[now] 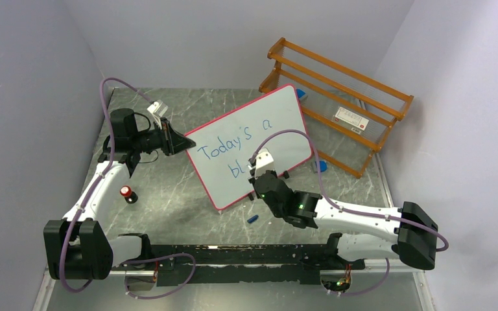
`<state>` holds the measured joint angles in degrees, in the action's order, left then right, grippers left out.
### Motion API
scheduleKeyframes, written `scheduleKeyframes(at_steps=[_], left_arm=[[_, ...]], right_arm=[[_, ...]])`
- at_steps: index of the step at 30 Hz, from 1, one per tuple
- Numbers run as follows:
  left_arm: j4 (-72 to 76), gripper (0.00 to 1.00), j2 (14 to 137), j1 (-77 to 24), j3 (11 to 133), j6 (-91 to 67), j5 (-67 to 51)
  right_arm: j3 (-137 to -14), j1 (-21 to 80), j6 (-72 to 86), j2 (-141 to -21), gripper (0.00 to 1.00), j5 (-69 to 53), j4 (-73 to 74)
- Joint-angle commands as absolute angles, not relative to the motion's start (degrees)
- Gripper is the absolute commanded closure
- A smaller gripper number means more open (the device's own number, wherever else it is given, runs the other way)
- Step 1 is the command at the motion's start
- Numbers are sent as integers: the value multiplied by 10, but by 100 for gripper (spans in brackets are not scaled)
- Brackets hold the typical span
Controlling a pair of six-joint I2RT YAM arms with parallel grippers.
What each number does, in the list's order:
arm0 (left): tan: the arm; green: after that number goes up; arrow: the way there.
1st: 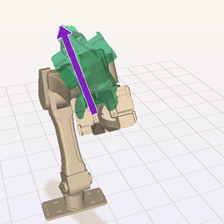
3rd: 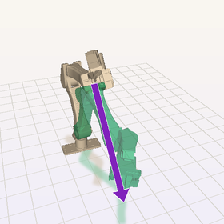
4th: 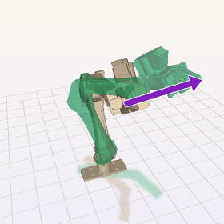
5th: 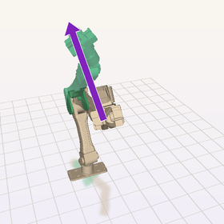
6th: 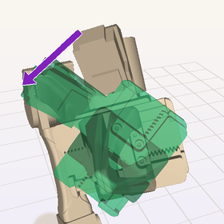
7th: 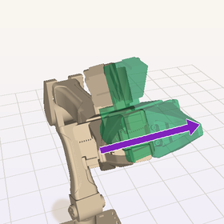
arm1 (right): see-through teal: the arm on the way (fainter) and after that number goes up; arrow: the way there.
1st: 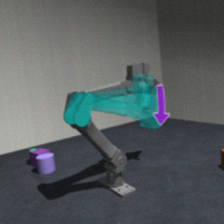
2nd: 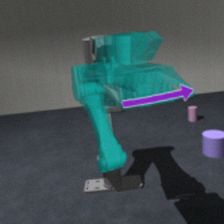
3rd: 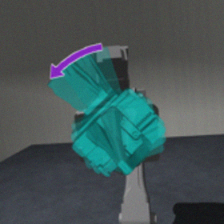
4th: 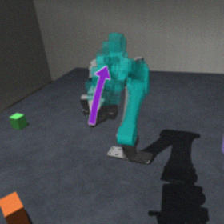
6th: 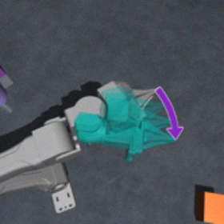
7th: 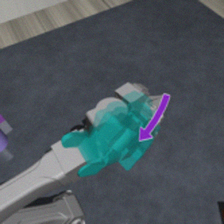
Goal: Write a sentence on the whiteboard
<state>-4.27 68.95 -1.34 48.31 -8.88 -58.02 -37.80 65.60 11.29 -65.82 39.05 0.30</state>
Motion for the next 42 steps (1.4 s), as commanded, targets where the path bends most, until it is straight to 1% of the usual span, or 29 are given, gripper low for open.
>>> scheduleKeyframes(at_steps=[1, 10, 32, 42], left_arm=[[-76, 95, 701, -16, 475, -41, -530], [-77, 95, 701, -17, 475, -40, -529], [-76, 95, 703, -17, 476, -41, -529], [-78, 95, 703, -17, 477, -40, -529]], right_arm=[[-376, 651, 111, -659, 100, 417, -10], [-386, 651, 97, -662, 100, 422, -29], [-397, 652, 79, -677, 100, 385, -57], [-392, 651, 86, -677, 100, 360, -37]])
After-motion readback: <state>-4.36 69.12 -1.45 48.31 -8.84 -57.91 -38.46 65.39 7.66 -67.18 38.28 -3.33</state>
